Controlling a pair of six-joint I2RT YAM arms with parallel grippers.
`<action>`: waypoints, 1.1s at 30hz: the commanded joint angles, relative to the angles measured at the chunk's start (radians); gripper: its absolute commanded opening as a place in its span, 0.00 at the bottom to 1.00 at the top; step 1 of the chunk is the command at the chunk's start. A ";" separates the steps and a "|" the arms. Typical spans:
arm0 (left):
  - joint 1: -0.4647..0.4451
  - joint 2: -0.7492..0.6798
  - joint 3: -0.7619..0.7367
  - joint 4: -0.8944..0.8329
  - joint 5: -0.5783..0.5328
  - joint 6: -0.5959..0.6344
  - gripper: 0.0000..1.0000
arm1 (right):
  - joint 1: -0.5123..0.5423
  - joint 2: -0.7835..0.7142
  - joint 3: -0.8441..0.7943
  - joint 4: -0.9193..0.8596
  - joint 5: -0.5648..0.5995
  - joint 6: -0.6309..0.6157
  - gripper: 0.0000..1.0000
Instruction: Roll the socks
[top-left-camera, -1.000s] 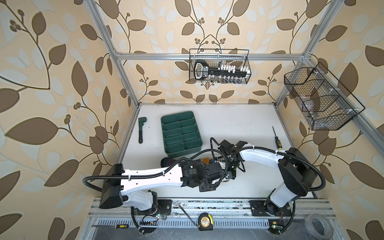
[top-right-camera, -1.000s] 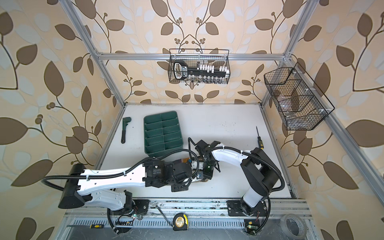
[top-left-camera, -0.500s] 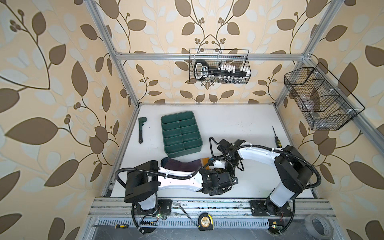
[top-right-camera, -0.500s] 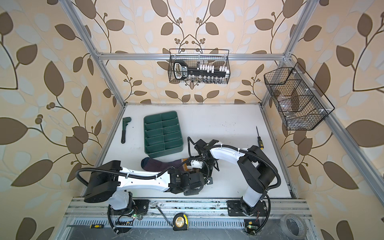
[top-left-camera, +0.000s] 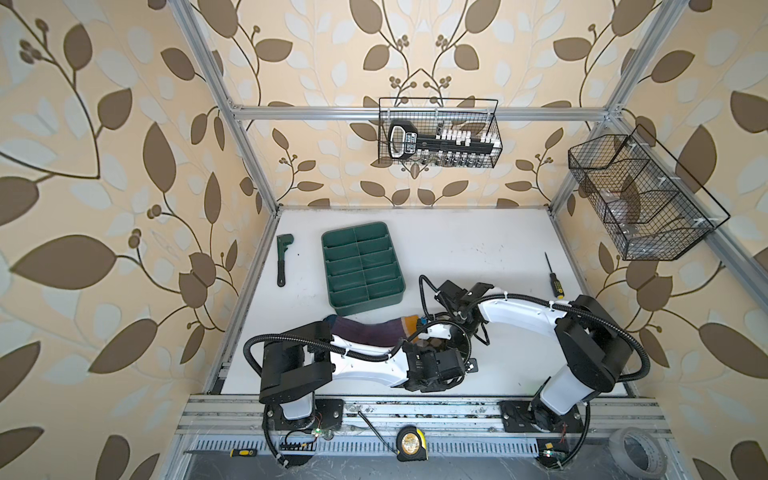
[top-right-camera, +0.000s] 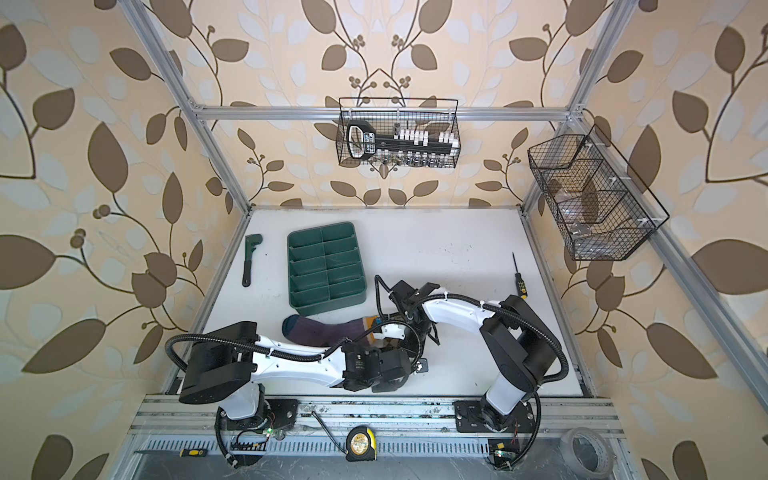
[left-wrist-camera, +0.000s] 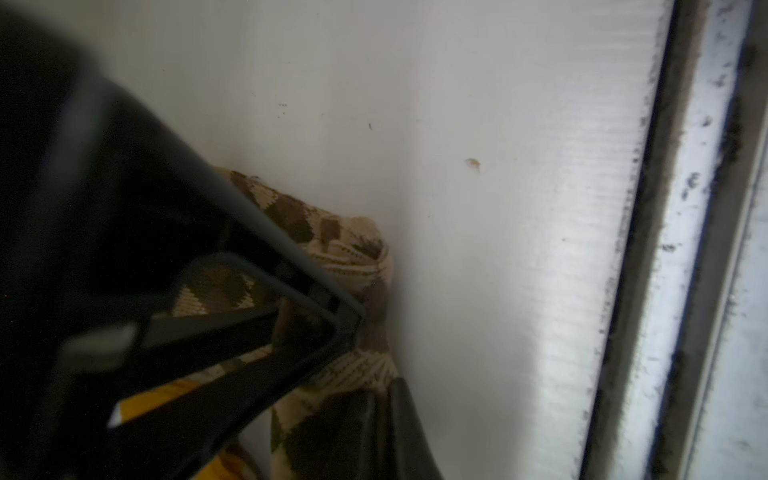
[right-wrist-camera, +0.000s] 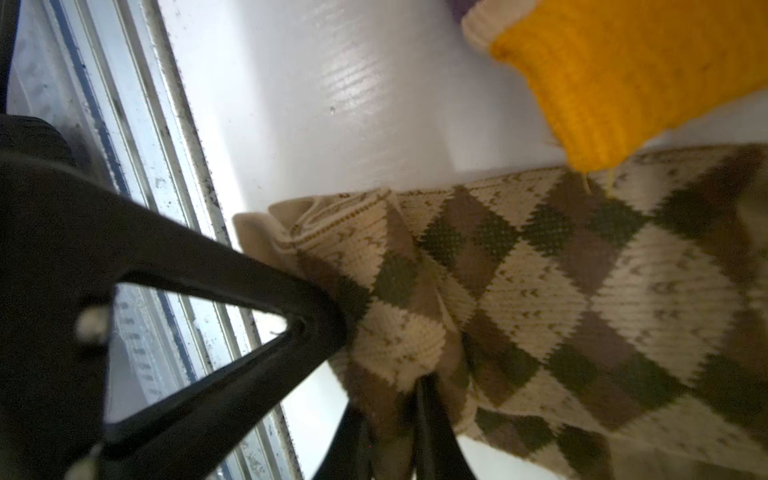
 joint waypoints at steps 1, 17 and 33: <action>0.073 0.052 0.005 -0.083 0.103 -0.164 0.05 | 0.014 -0.010 -0.047 0.012 0.009 0.027 0.28; 0.300 0.177 0.238 -0.359 0.602 -0.199 0.04 | -0.280 -0.515 -0.104 0.061 0.187 0.159 0.43; 0.409 0.355 0.530 -0.617 0.899 -0.145 0.03 | 0.027 -1.082 -0.250 -0.030 0.395 -0.133 0.46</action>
